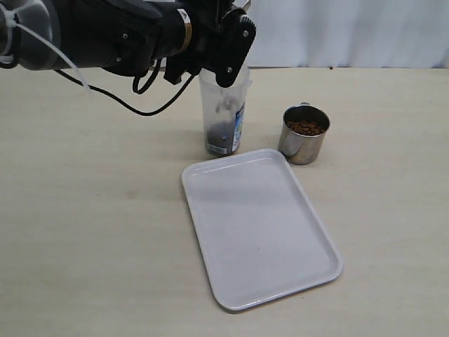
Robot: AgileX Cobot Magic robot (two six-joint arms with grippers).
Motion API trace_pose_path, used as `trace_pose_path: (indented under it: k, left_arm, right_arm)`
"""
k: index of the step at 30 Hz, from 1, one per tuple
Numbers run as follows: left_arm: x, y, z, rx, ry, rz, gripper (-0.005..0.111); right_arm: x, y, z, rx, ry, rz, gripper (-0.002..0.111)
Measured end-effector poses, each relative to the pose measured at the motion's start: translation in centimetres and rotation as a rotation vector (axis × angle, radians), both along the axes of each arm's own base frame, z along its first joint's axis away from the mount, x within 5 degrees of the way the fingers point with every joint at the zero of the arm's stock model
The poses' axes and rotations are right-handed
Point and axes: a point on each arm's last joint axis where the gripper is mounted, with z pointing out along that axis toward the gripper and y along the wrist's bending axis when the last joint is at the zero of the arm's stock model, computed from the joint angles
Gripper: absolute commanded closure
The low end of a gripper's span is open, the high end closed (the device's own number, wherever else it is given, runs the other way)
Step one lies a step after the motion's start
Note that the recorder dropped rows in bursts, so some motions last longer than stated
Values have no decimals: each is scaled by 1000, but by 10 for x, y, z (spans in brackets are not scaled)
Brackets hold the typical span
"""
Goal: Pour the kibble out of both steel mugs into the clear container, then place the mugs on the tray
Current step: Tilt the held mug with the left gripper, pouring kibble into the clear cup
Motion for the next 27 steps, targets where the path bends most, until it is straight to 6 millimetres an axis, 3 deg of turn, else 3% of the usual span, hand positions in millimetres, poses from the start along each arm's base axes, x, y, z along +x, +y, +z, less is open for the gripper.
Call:
trace_pose_path:
  k: [27]
  left_arm:
    - [0, 0, 0, 71, -29, -32, 107]
  right_arm:
    - [0, 0, 0, 0, 0, 0, 103]
